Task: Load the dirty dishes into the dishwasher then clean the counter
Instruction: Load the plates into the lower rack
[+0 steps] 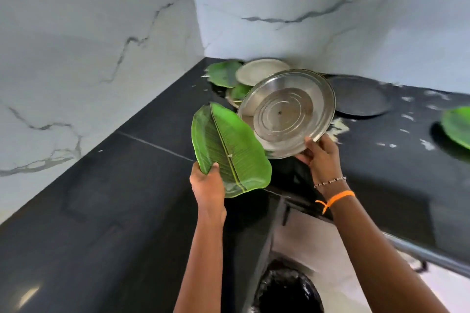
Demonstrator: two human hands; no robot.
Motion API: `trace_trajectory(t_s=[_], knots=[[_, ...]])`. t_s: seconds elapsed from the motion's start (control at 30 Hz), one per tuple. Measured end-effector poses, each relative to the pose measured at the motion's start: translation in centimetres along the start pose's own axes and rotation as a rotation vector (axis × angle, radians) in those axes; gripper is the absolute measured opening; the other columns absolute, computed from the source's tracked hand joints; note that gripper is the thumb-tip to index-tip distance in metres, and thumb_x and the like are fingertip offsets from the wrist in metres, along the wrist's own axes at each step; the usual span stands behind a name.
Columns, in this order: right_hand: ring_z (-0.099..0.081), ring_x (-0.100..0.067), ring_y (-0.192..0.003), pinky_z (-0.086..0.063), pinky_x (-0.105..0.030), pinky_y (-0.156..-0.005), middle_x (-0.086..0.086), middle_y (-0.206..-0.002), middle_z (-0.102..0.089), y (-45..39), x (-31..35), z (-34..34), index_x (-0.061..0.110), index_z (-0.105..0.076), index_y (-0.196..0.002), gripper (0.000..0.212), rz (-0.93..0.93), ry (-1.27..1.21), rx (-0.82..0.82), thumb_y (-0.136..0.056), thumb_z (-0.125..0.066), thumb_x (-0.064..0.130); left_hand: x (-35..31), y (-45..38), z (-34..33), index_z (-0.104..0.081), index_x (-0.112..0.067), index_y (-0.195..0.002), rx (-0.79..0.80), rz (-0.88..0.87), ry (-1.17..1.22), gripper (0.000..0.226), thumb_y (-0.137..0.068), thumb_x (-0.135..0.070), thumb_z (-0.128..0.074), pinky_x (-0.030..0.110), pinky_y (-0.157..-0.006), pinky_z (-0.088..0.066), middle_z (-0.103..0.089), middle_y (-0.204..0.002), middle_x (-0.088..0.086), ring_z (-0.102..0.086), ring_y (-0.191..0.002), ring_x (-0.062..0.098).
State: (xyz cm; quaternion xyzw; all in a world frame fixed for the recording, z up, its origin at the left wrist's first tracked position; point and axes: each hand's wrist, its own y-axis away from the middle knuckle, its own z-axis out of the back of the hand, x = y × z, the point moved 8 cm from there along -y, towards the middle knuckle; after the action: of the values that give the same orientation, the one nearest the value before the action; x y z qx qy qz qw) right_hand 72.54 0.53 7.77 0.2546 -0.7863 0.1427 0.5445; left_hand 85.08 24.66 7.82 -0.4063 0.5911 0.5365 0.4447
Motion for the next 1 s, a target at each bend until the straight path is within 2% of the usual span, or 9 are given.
trace_trajectory(t_s=[0.1,0.27,0.43,0.53,0.7,0.83,0.9,0.97,1.0], knots=[[-0.066,-0.007,-0.074,-0.058,-0.028,-0.068,0.008,-0.079,-0.070,6.2,3.7,9.2,0.017,-0.058,-0.094,0.020,0.119,0.005,-0.086,-0.094,-0.045,0.002,0.7,6.5,-4.2,-0.058,-0.016,-0.089,0.144,-0.110,-0.102,0.014,-0.086,-0.003,-0.053,0.030,-0.068,-0.048,-0.062,-0.081,0.002,-0.059,-0.075,0.020],[-0.066,-0.007,-0.068,-0.057,-0.024,-0.062,0.010,-0.071,-0.069,18.5,8.3,21.4,0.017,-0.057,-0.092,0.020,0.224,0.095,-0.276,-0.092,-0.046,0.001,1.2,18.5,-7.6,-0.055,-0.016,-0.082,0.330,-0.399,-0.296,0.018,-0.075,0.000,-0.055,0.029,-0.061,-0.040,-0.054,-0.067,-0.004,-0.049,-0.059,0.014],[-0.063,-0.006,-0.067,-0.053,-0.020,-0.058,0.006,-0.071,-0.064,33.5,11.2,33.4,0.021,-0.059,-0.090,0.020,0.265,0.239,-0.529,-0.091,-0.050,0.003,4.5,32.5,-10.7,-0.064,-0.019,-0.092,0.581,-0.712,-0.516,0.022,-0.071,-0.017,-0.056,0.028,-0.064,-0.035,-0.065,-0.082,0.000,-0.056,-0.076,0.022],[-0.059,-0.009,-0.067,-0.053,-0.022,-0.057,0.007,-0.071,-0.064,40.3,11.9,38.3,0.021,-0.062,-0.091,0.013,0.266,0.336,-0.618,-0.087,-0.056,0.010,7.5,38.7,-12.6,-0.067,-0.019,-0.093,0.708,-0.843,-0.621,0.021,-0.074,-0.012,-0.059,0.030,-0.064,-0.035,-0.068,-0.090,0.006,-0.060,-0.085,0.030],[-0.060,0.001,-0.068,-0.051,-0.016,-0.057,0.015,-0.074,-0.068,49.8,12.1,45.2,0.022,-0.062,-0.094,0.018,0.204,0.472,-0.773,-0.087,-0.056,0.007,14.9,46.5,-16.2,-0.065,-0.019,-0.095,0.937,-0.813,-0.776,0.023,-0.076,-0.008,-0.057,0.036,-0.067,-0.044,-0.067,-0.091,0.007,-0.060,-0.088,0.032],[-0.059,0.005,-0.060,-0.045,-0.008,-0.054,0.021,-0.068,-0.068,54.8,11.6,50.5,0.029,-0.065,-0.084,0.023,0.115,0.540,-0.881,-0.086,-0.059,0.007,21.0,52.2,-19.1,-0.063,-0.017,-0.095,1.086,-0.735,-0.843,0.027,-0.074,-0.002,-0.054,0.037,-0.069,-0.043,-0.066,-0.093,0.009,-0.059,-0.091,0.033],[-0.062,0.000,-0.069,-0.052,-0.018,-0.063,0.015,-0.076,-0.070,56.4,11.2,53.7,0.033,-0.068,-0.088,0.020,0.064,0.602,-0.940,-0.081,-0.058,0.017,24.2,54.9,-20.7,-0.062,-0.017,-0.097,1.146,-0.686,-0.893,0.029,-0.074,-0.002,-0.052,0.037,-0.071,-0.043,-0.066,-0.096,0.010,-0.058,-0.094,0.035],[-0.060,-0.013,-0.073,-0.053,-0.034,-0.069,0.000,-0.080,-0.070,57.2,10.6,56.8,0.020,-0.065,-0.090,0.015,0.005,0.723,-0.957,-0.079,-0.056,0.023,27.1,56.7,-22.2,-0.062,-0.016,-0.099,1.180,-0.618,-0.938,0.031,-0.074,-0.001,-0.052,0.037,-0.071,-0.044,-0.066,-0.100,0.011,-0.058,-0.096,0.035],[-0.057,-0.017,-0.070,-0.051,-0.035,-0.069,-0.008,-0.076,-0.066,57.4,10.3,58.7,0.014,-0.062,-0.086,0.013,-0.040,0.788,-0.966,-0.080,-0.057,0.024,28.6,57.7,-23.1,-0.062,-0.016,-0.101,1.188,-0.584,-0.955,0.033,-0.074,0.000,-0.052,0.036,-0.071,-0.044,-0.065,-0.101,0.011,-0.058,-0.097,0.035]])
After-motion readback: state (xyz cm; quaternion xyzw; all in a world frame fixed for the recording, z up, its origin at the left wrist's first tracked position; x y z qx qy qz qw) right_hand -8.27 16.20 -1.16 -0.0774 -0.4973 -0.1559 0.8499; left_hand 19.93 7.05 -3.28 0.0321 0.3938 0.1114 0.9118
